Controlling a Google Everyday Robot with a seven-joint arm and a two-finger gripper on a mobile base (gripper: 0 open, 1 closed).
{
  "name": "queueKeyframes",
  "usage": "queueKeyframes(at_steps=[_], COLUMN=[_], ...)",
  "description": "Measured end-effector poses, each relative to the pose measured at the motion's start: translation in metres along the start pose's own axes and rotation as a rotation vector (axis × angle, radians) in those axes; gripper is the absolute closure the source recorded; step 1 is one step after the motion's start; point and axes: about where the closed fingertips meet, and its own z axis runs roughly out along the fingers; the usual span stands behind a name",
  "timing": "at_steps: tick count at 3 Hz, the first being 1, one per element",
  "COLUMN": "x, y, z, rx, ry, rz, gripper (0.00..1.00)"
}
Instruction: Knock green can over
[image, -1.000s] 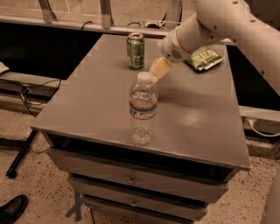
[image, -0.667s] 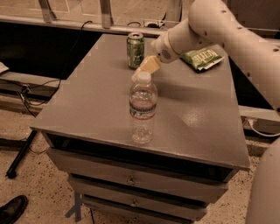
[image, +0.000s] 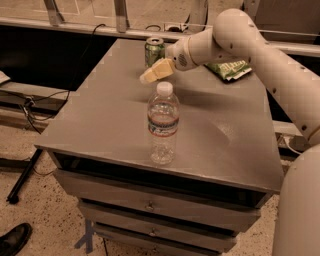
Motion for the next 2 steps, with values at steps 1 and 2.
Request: queueKeyframes(at_steps=[1,2], x=[-0.010,-0.017], y=[0.004,0.020], z=[0.002,-0.005], rx=[-0.043,-0.124], ry=[-0.084,-0.179], rz=[0.033,0.065], gripper=[0.00,0.00])
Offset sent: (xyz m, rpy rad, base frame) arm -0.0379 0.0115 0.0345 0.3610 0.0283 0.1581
